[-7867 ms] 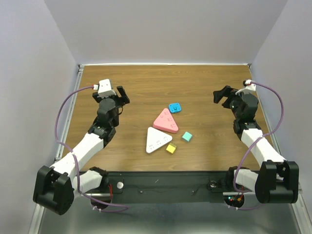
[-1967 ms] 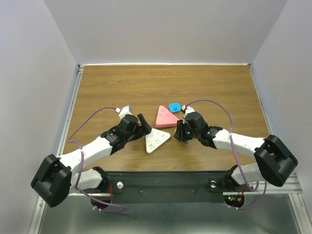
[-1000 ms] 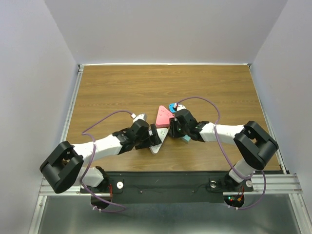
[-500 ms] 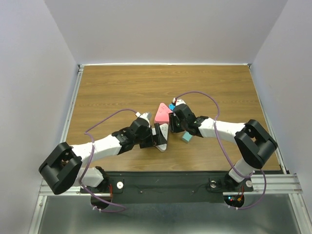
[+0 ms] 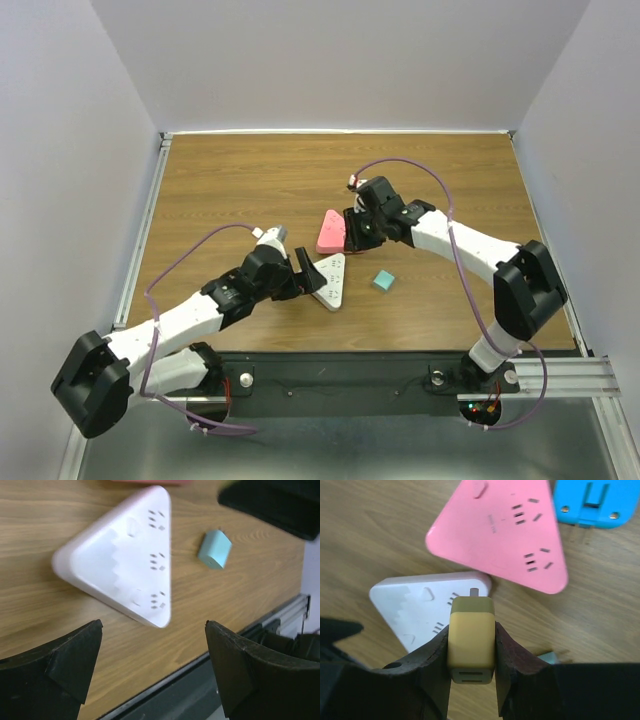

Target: Insert the plug

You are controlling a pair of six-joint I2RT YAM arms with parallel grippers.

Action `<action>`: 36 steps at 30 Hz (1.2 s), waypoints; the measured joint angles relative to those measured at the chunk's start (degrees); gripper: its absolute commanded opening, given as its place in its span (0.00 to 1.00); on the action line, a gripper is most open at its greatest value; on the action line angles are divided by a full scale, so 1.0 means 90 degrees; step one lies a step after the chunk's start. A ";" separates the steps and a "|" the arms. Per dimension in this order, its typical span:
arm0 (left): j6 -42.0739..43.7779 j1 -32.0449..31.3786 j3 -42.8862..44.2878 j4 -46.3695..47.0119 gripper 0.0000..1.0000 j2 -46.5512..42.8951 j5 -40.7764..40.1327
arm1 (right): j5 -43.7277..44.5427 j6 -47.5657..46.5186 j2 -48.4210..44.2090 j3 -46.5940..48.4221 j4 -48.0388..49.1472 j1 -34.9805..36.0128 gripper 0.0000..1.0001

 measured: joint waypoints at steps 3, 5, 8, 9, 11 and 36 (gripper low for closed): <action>-0.0002 0.0474 -0.0267 0.0002 0.96 -0.0204 -0.0270 | -0.0573 -0.0066 0.0284 0.0284 -0.0291 0.0000 0.00; -0.0002 0.0668 -0.0418 0.0012 0.95 -0.0282 -0.0442 | -0.0935 -0.0080 0.0503 0.0406 -0.0457 0.0002 0.00; -0.0017 0.0804 -0.0580 0.0049 0.95 -0.0364 -0.0644 | -0.1326 -0.0087 0.0792 0.0529 -0.0685 0.0002 0.00; -0.0022 0.0831 -0.0619 0.0107 0.95 -0.0376 -0.0692 | -0.1428 -0.0090 0.0884 0.0566 -0.0738 0.0002 0.00; -0.0029 0.0886 -0.0680 0.0214 0.95 -0.0406 -0.0738 | -0.1547 -0.0087 0.0991 0.0602 -0.0843 0.0002 0.00; 0.0209 0.1139 -0.0833 0.1843 0.89 0.1073 -0.0372 | -0.1579 0.0347 0.1348 0.0840 -0.1122 0.0000 0.00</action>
